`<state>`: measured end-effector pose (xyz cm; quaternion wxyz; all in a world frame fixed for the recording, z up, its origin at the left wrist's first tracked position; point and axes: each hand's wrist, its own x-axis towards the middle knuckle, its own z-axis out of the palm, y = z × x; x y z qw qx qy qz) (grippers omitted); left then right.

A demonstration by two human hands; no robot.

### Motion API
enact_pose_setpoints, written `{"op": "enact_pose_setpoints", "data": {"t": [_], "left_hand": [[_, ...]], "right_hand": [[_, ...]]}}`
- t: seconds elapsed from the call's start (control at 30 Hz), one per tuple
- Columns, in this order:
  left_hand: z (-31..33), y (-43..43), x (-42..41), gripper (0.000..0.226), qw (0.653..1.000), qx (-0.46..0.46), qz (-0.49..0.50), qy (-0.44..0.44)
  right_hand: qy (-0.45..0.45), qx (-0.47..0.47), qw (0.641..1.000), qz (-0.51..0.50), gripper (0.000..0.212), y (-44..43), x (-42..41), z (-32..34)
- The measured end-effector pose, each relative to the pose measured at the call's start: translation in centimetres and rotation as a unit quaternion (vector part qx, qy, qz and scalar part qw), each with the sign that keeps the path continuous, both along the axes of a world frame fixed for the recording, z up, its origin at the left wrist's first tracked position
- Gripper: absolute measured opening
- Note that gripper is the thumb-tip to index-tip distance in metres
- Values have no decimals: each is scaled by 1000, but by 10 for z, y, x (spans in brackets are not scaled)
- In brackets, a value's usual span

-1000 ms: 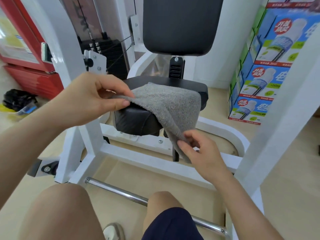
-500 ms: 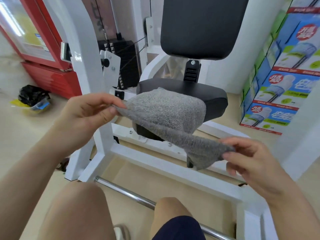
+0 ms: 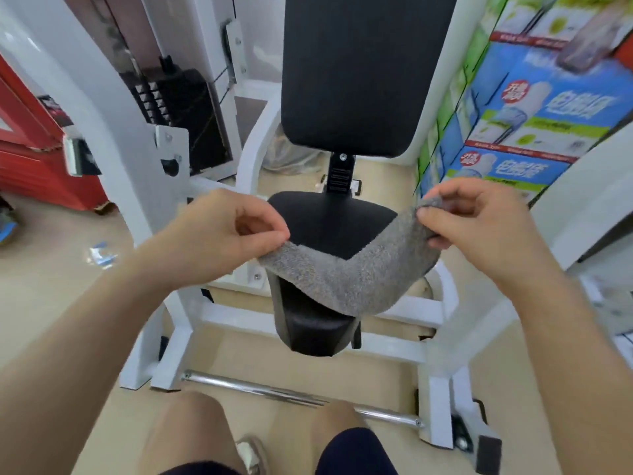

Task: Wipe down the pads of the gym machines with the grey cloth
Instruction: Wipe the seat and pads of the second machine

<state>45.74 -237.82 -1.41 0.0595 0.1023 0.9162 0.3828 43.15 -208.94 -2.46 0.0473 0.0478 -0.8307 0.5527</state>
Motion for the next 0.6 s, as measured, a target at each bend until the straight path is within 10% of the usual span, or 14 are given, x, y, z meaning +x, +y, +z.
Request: {"op": "enact_pose_setpoints", "data": {"t": [0.17,0.4,0.6], "left_hand": [[45,9,-19,16,972,125,199,-23],[158,57,26,21,792,483,265,-264],[261,120,78,40,907,356,123,-189]], "right_hand": [[-125,-68,975,-170,21,8,-8,58],[-193,-171,954,-156,10,-11,46,172],[-134,-143,980,-34,8,-17,99,268]]}}
